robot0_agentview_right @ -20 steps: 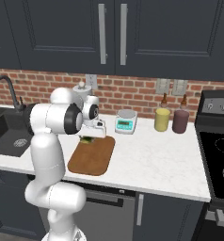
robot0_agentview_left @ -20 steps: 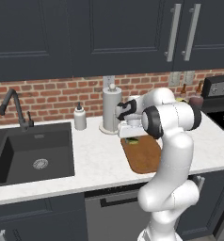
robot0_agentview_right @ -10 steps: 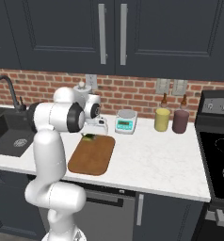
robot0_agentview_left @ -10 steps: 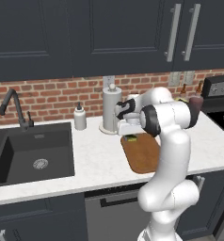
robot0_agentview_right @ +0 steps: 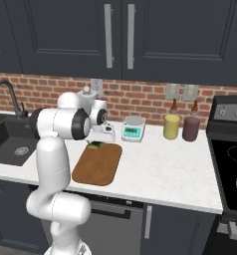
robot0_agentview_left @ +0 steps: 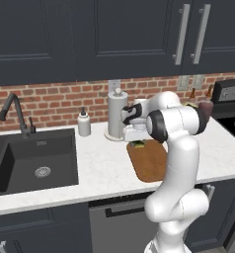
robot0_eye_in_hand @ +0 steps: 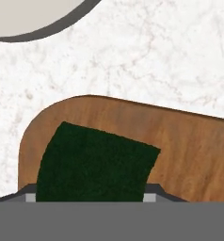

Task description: Pick up the sponge from the counter and clean the cutting board by briefly scrubbing or pressing down on the cutting board. Once finished, release the sponge.

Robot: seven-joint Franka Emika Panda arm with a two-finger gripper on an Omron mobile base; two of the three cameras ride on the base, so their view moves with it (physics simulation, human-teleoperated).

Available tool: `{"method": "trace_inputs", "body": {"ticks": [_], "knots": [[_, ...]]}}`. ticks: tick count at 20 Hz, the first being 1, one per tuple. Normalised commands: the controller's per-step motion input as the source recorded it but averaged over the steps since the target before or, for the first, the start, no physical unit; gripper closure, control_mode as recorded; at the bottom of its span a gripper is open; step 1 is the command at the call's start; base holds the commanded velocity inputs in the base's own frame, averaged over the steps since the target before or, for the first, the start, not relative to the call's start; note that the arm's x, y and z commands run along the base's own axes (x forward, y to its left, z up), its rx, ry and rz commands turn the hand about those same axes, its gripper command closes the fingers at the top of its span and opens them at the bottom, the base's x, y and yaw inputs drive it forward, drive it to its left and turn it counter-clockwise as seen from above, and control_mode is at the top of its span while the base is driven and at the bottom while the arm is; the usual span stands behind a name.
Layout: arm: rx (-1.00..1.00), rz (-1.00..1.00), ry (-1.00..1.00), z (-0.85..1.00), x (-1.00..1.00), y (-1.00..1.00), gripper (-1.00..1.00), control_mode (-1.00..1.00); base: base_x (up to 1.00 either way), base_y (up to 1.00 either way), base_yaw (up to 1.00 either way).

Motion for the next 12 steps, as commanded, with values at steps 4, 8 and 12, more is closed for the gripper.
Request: {"method": "trace_inputs", "body": {"ticks": [4,8,12], "knots": [[0.00,-0.01,0.00,-0.06,0.00,-0.26,1.00,-1.00,0.00,0.00,0.00],[0.00,-0.01,0.00,-0.13,0.00,-0.26,1.00,-1.00,0.00,0.00,0.00],[0.00,0.00,0.02,-0.23,-0.05,-0.23,1.00,-1.00,0.00,0.00,0.00]]}}
